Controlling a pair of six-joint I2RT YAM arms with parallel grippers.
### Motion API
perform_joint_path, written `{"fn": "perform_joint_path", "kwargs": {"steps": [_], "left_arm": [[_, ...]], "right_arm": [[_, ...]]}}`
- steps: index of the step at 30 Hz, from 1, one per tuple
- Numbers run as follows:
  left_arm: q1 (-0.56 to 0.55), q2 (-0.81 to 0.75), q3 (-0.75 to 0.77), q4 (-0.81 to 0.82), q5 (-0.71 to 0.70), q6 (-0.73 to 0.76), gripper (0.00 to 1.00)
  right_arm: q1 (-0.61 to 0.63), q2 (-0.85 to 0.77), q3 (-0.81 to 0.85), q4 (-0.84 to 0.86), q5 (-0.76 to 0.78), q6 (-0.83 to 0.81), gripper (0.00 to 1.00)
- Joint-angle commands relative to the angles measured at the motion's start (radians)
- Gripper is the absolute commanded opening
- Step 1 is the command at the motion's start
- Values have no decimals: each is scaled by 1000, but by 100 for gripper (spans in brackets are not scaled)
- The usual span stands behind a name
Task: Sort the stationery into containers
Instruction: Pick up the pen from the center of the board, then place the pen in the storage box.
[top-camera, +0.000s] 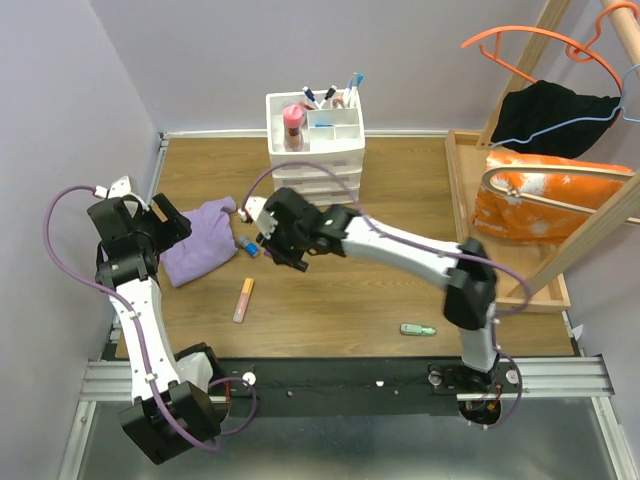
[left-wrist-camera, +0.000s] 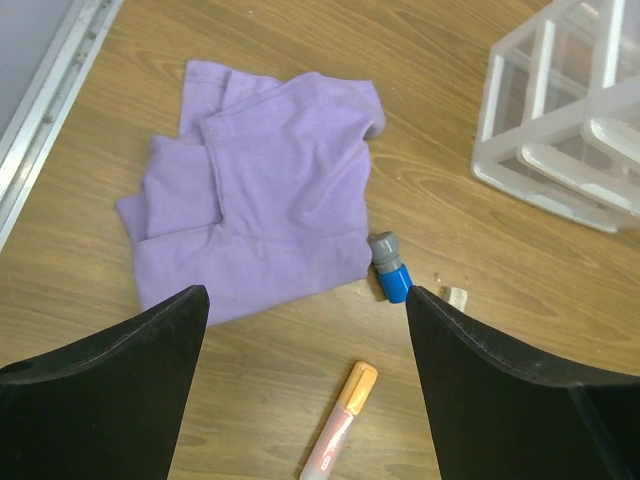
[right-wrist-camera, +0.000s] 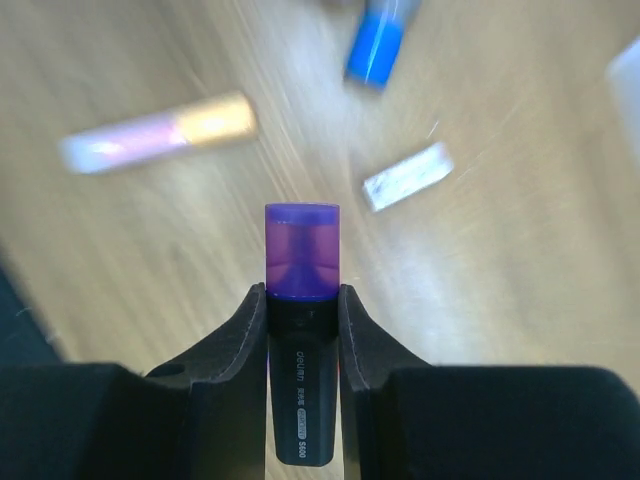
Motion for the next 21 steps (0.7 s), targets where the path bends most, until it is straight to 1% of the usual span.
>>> {"fn": "perform_joint_path", "kwargs": {"steps": [1, 3, 4, 7, 8, 10, 11, 13, 15, 16, 17, 19, 21], "left_arm": [[4, 17, 37, 16, 120, 54, 88], [4, 25, 37, 16, 140, 66, 88], [4, 27, 35, 15, 145, 72, 88], [4, 31, 34, 12, 154, 89, 88], [4, 31, 31, 12, 156, 91, 88], [4, 28, 28, 12, 163, 91, 88], [4, 28, 23, 13, 166, 89, 88], [4, 27, 17, 10, 171, 85, 88], [4, 25, 8, 12, 172, 85, 88], [3, 24, 6, 12, 172, 85, 88], [3, 23, 3, 12, 172, 83, 88], [3, 20, 0, 15, 172, 78, 88], [1, 19, -5, 18, 174, 77, 88]], "right_arm": [[0, -273, 44, -12, -118, -336, 1], [0, -322, 73, -34, -105, -430, 1], [-2, -328, 86, -48, -91, -527, 1], [-16, -337, 162, -128, -39, -693, 1], [-29, -339, 173, -151, -13, -809, 0], [-54, -348, 196, -160, -14, -926, 1], [-83, -348, 202, -154, 1, -1024, 1], [-118, -311, 270, -166, 1, -1101, 1], [-177, -262, 360, -228, -19, -1179, 1], [-195, -238, 456, -248, -25, -1202, 1], [-229, -186, 498, -275, -35, -1241, 1], [-258, -147, 587, -294, -46, -1287, 1], [-293, -113, 603, -291, -59, -1354, 1]]}}
